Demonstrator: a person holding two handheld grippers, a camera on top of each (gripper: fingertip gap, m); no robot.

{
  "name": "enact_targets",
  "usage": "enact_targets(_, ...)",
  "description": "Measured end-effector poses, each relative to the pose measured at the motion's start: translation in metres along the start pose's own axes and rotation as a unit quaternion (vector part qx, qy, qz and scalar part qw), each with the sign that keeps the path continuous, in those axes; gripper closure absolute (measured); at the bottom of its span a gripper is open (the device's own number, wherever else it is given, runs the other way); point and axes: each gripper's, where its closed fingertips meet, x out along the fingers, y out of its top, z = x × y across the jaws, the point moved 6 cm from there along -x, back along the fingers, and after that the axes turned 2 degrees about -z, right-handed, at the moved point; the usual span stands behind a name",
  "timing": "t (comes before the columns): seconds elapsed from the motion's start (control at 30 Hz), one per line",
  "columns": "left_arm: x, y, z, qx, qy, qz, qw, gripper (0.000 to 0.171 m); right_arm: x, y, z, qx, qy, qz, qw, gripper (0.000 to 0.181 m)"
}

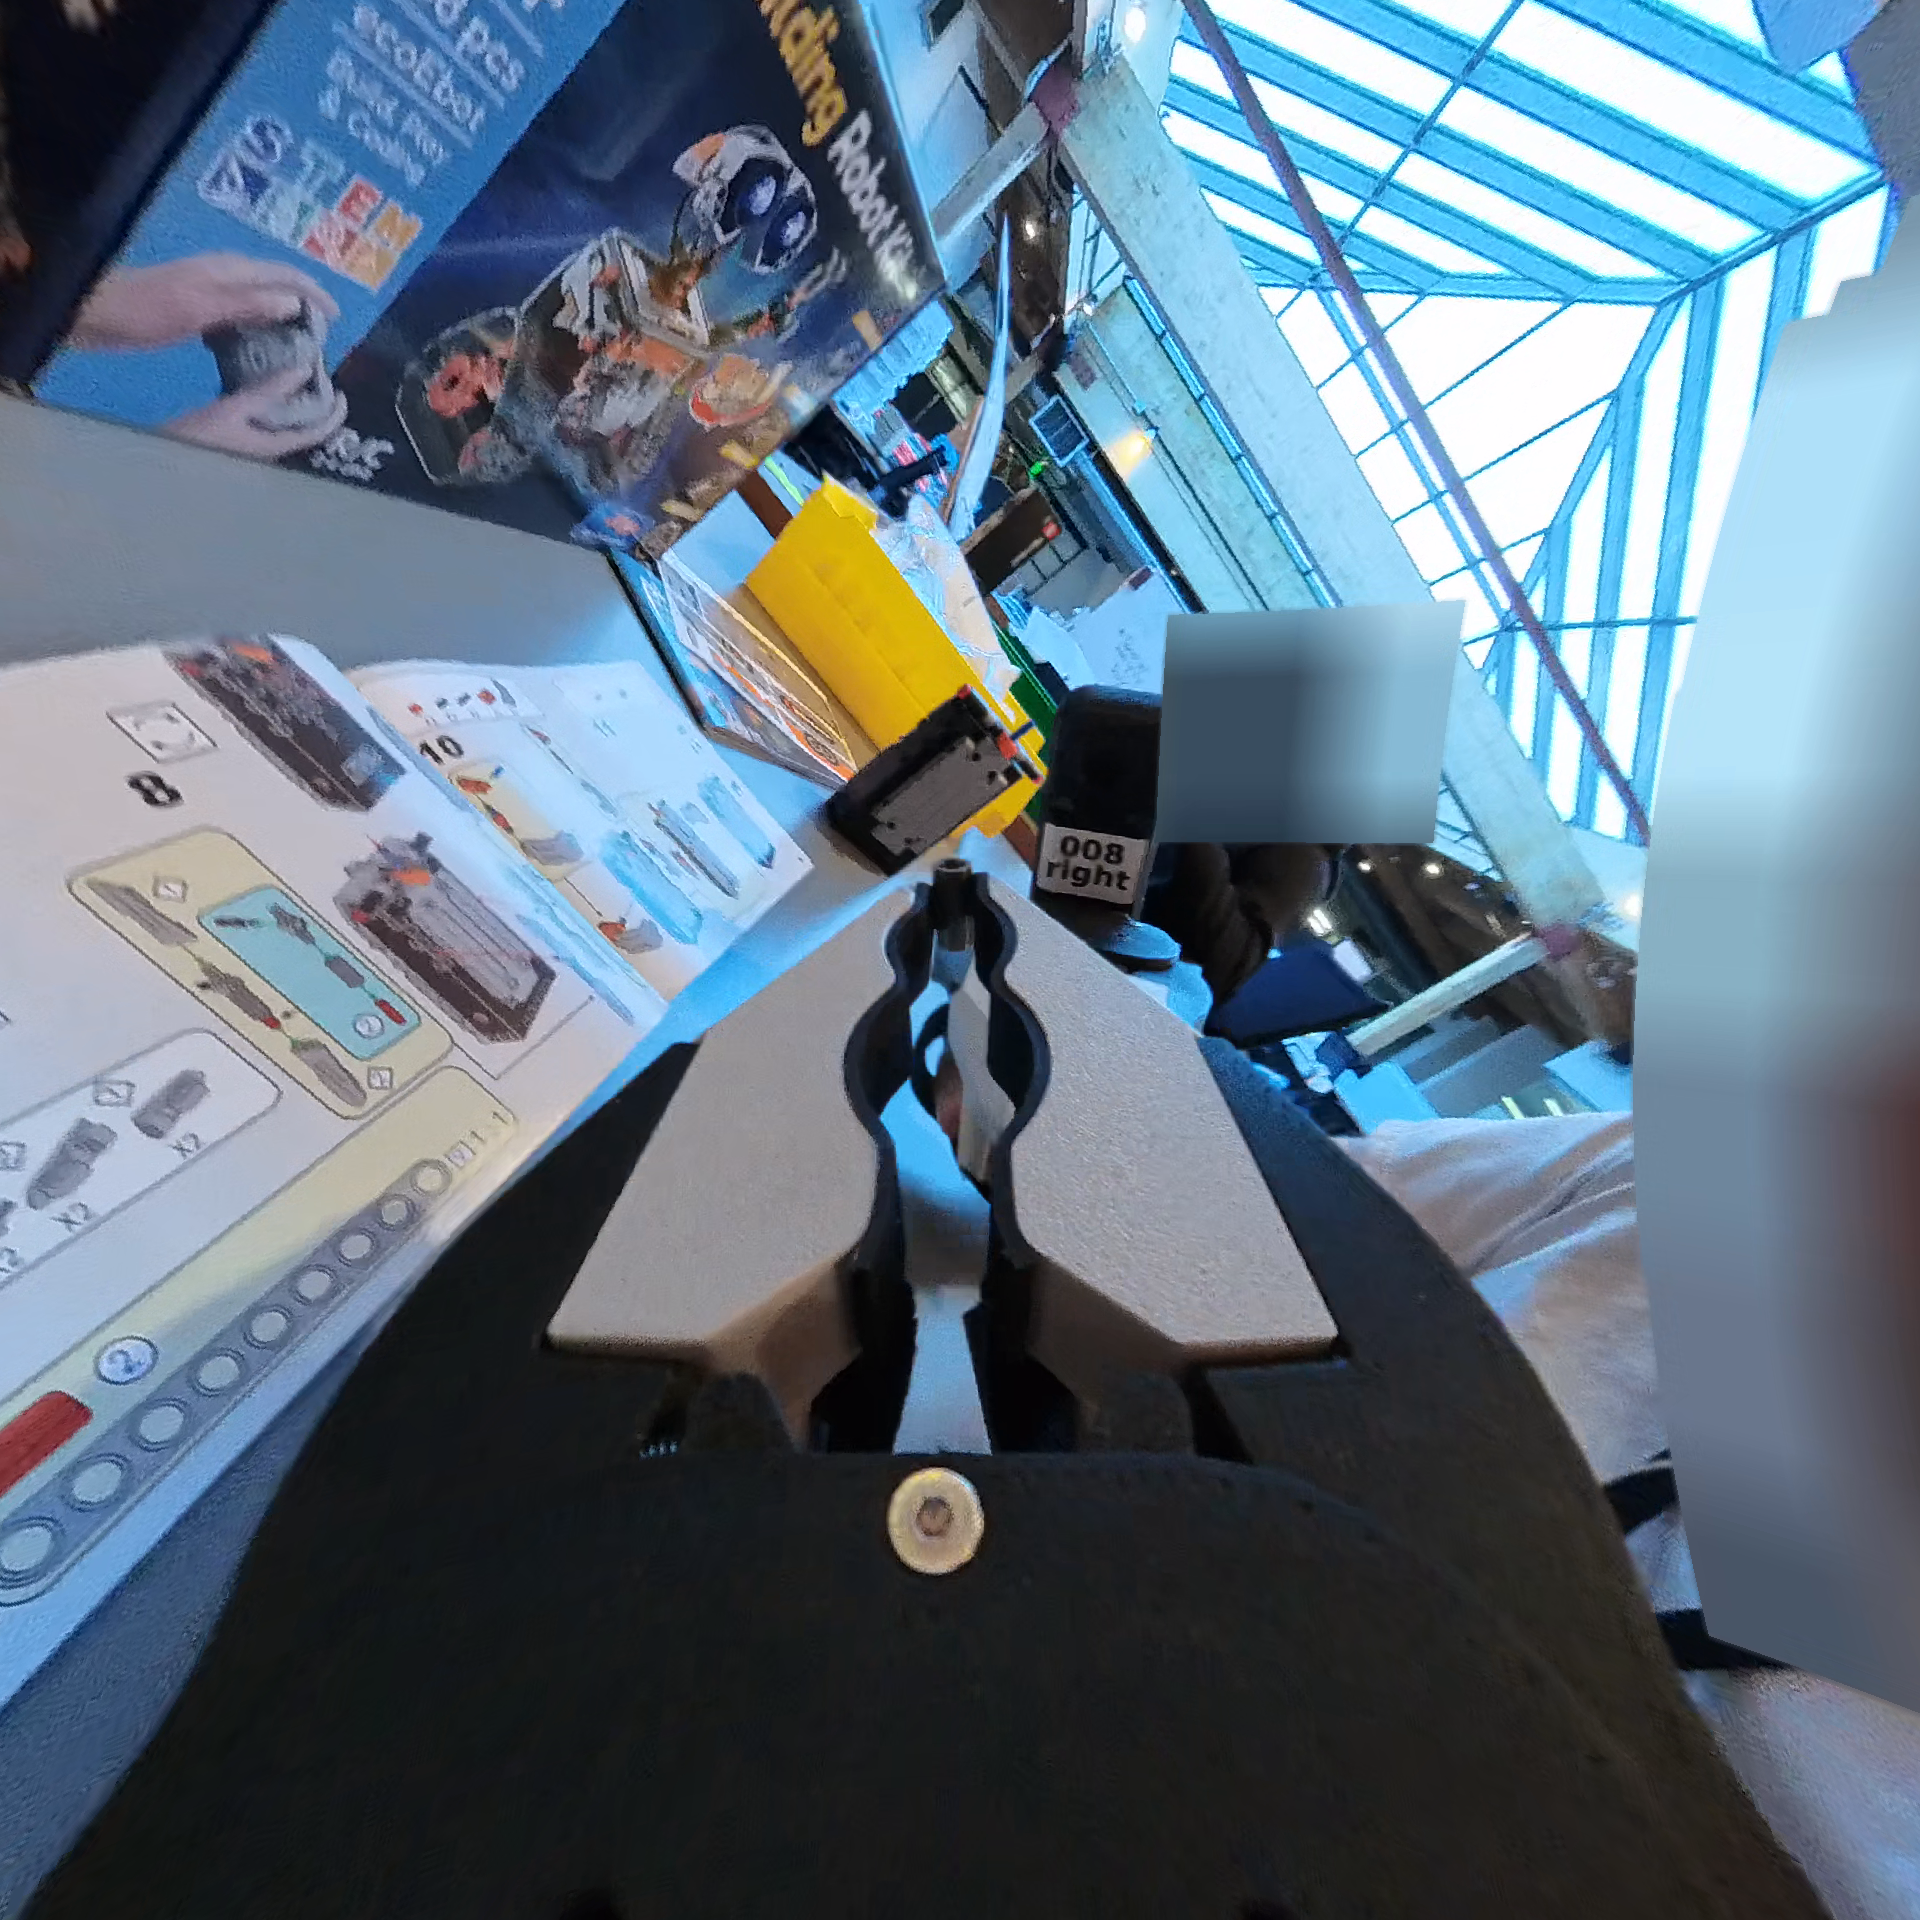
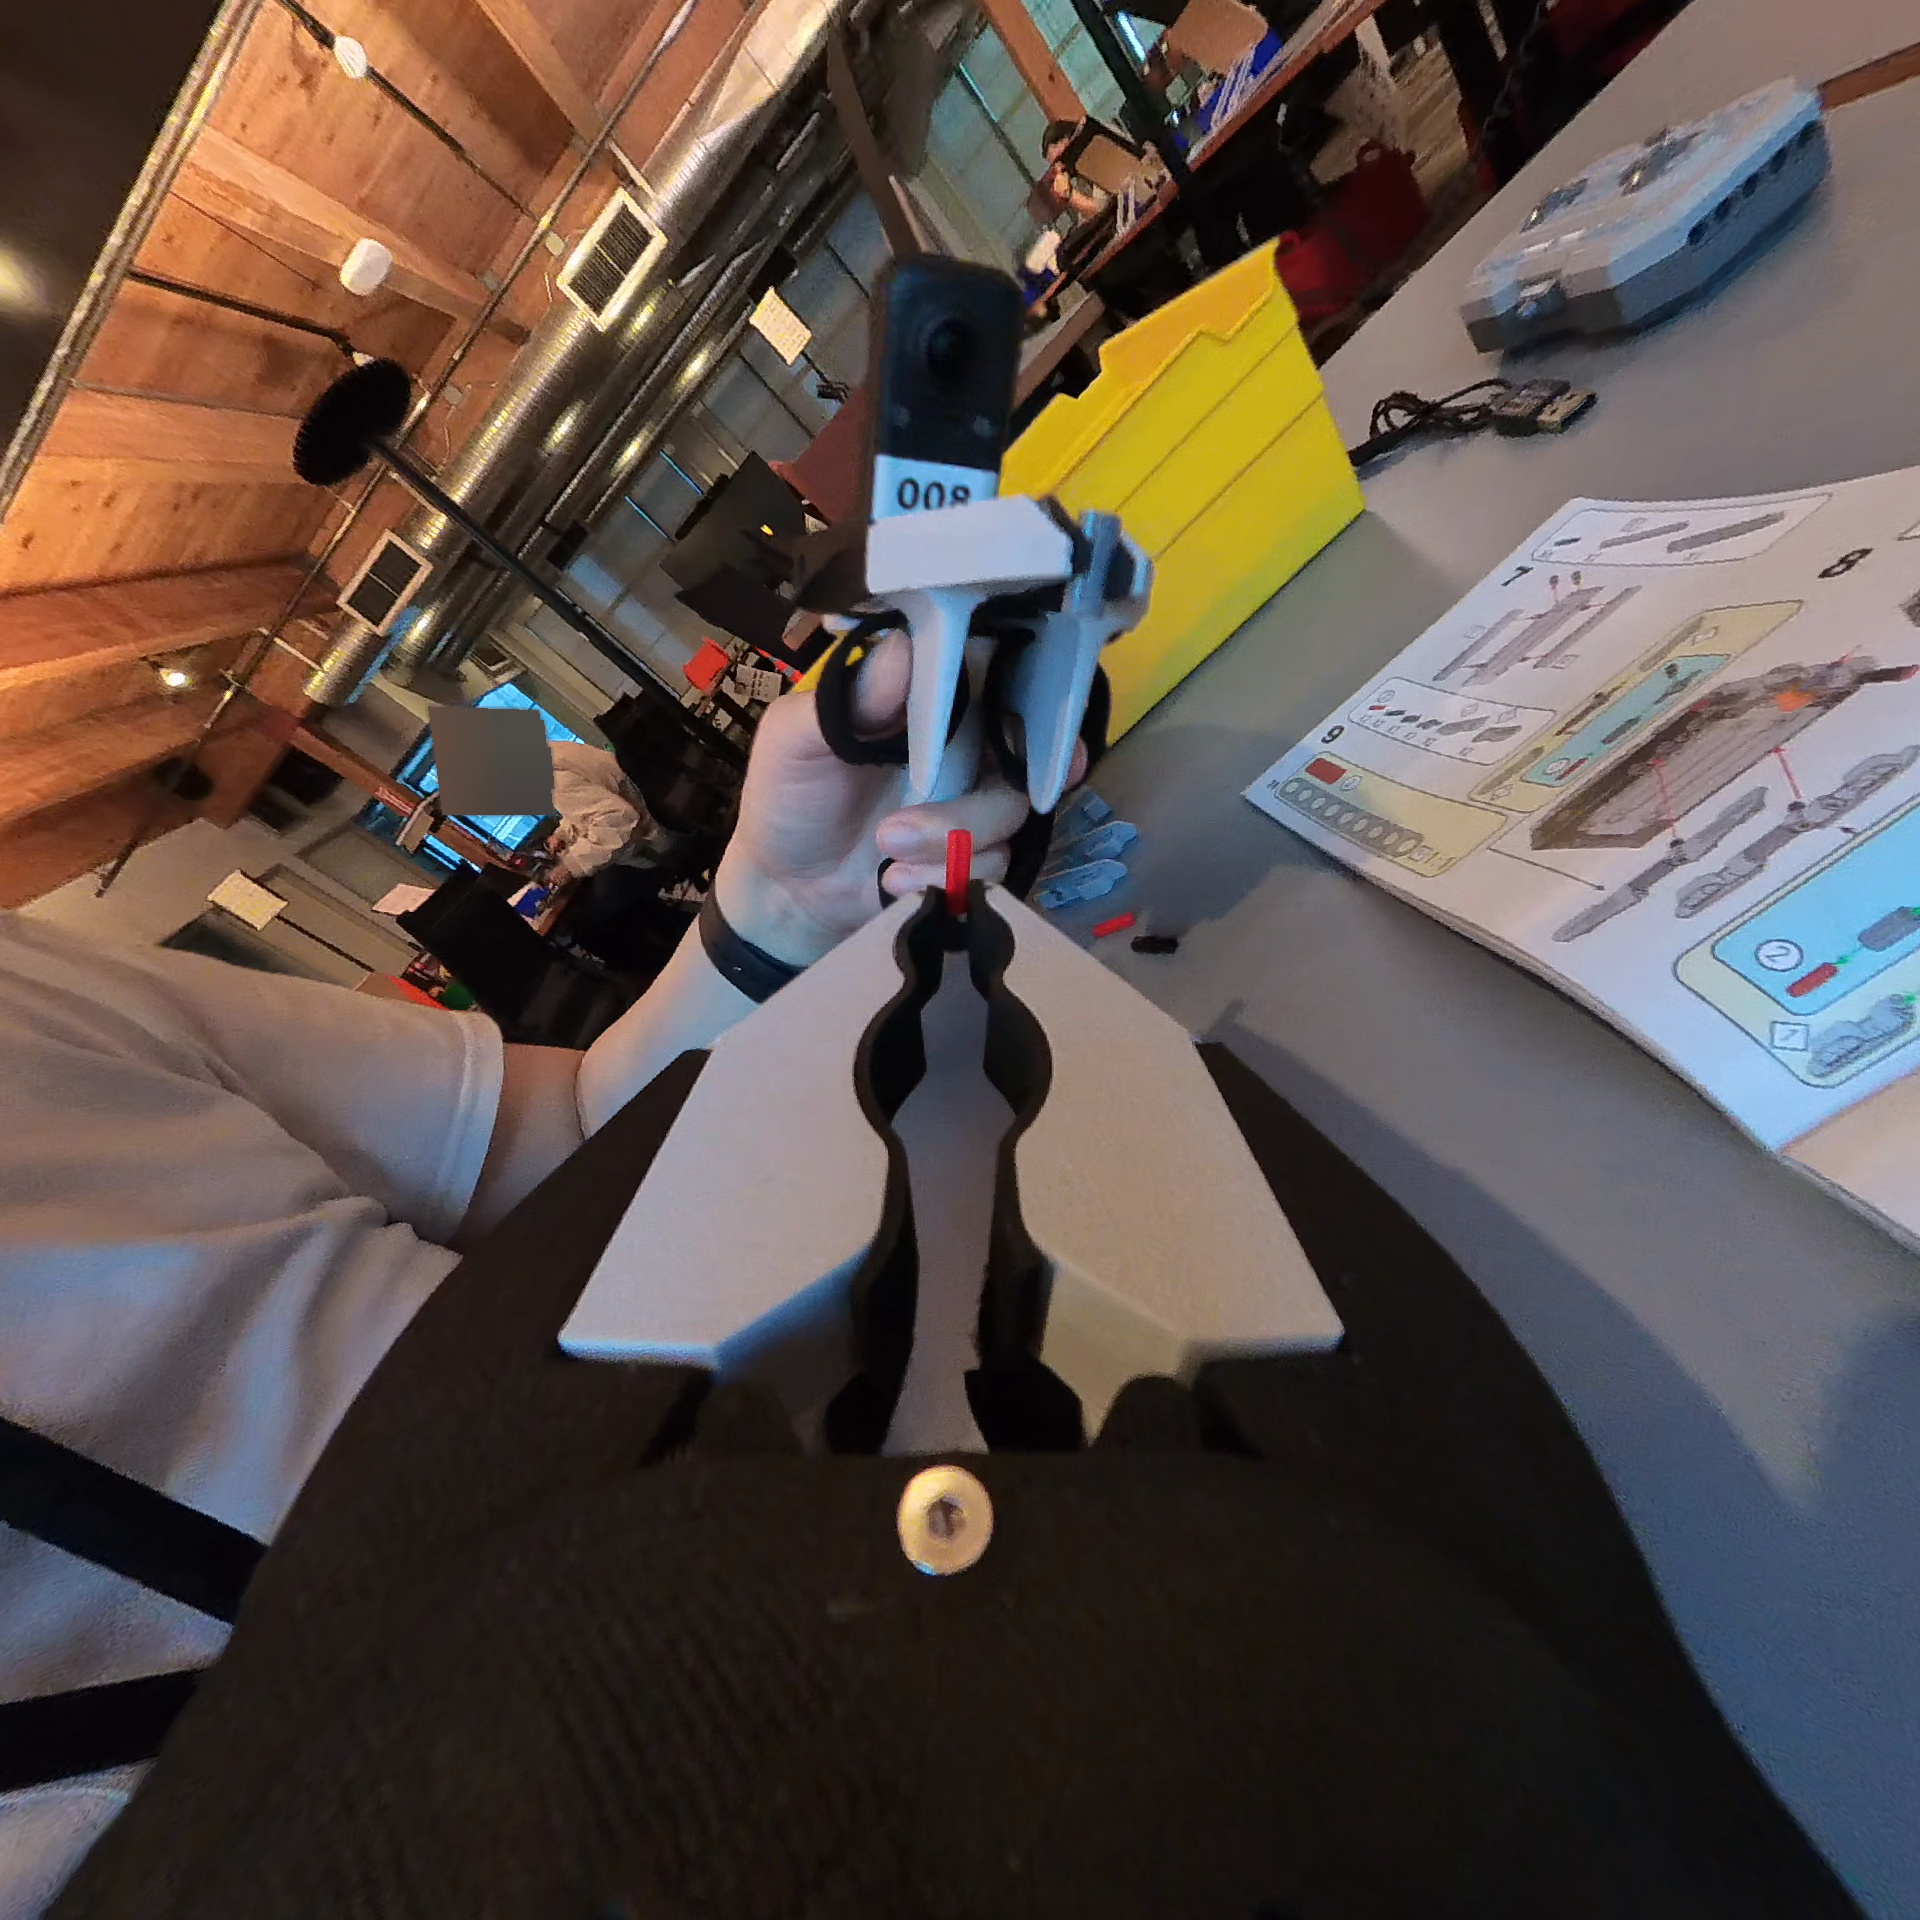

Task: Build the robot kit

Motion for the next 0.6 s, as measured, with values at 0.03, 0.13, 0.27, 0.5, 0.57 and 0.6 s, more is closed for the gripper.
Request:
enact_targets(0.03, 0.001, -0.001, -0.002, -0.011, -0.005, -0.005, 1.0, 0.168, -0.001, 0.001, 0.001, -0.005, 0.002, 0.005, 1.0, 0.179)
enact_targets(0.13, 0.006, -0.007, -0.002, -0.016, -0.009, -0.027, 0.999, 0.167, -0.001, -0.002, 0.01, -0.005, -0.009, -0.006, 1.0, 0.178)
enact_targets(0.27, 0.011, -0.011, 0.0, -0.022, -0.041, -0.037, 0.998, 0.168, 0.001, -0.005, 0.016, 0.024, 0.017, -0.011, 1.0, 0.178)
enact_targets(0.5, 0.007, -0.007, -0.001, -0.078, -0.071, -0.01, 0.994, 0.167, -0.009, 0.01, 0.022, 0.074, 0.051, 0.024, 0.996, 0.178)
enact_targets(0.57, 0.008, -0.009, -0.005, -0.086, -0.062, -0.008, 0.994, 0.168, -0.011, 0.013, 0.023, 0.068, 0.044, 0.029, 0.996, 0.178)
enact_targets(0.6, 0.009, -0.009, -0.007, -0.094, -0.062, -0.007, 0.994, 0.168, -0.011, 0.014, 0.023, 0.063, 0.038, 0.026, 0.997, 0.178)
